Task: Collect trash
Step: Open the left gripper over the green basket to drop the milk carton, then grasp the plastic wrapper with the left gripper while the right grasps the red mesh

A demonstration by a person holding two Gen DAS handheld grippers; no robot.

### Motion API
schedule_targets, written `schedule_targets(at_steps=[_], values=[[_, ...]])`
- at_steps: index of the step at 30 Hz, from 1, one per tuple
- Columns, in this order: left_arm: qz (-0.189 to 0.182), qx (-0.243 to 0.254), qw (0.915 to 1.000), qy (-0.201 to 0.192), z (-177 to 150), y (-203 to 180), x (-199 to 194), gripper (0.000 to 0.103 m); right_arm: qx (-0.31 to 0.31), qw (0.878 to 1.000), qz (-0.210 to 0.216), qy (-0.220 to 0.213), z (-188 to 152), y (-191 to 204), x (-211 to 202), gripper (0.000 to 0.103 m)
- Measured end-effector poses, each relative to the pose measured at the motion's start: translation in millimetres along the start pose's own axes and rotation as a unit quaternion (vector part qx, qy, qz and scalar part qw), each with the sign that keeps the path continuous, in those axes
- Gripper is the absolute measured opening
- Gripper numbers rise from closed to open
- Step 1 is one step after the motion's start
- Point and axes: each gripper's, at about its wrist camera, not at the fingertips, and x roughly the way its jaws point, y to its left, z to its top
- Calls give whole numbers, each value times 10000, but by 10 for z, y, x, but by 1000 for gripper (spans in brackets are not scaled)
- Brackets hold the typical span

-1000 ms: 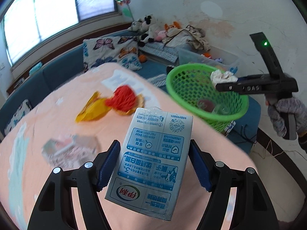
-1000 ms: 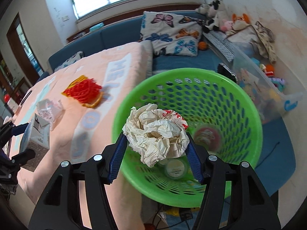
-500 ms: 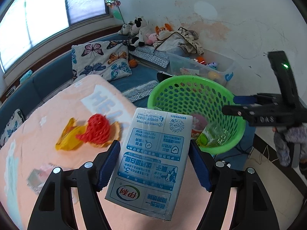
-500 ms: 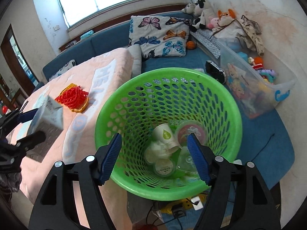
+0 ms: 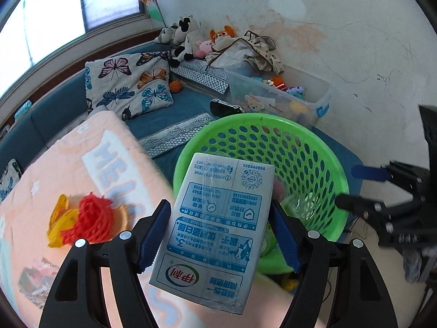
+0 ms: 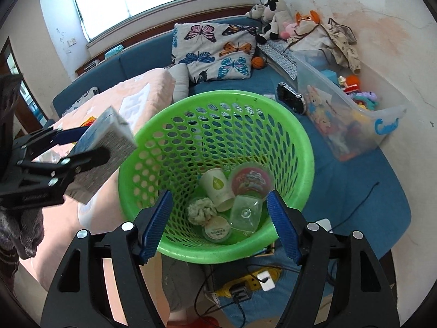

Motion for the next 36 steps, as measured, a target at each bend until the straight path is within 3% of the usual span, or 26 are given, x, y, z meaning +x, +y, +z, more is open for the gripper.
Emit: schedule_targets(at_steps=[11,13,17,25,36], values=[[-45,-212,9998,8,76,-62,161,72,-61,10000,-34,-18,-23,-12,-27,73],[-58,-262,9996,-51,68,-42,130,80,-68,10000,-15,-27,-32,3,-35,73],[-59,-295,9995,-137,28,-9,39,80,-115,9999,9,-38,-37,55,-48,73],[58,-526,9981,-313,-206,212,-293,80,-282,9994,179,-77,-13,286,-53,74],[546,-1086,9916,-441,-737,775,-774,80,-710,9962,489,-69,111,840,53,76]])
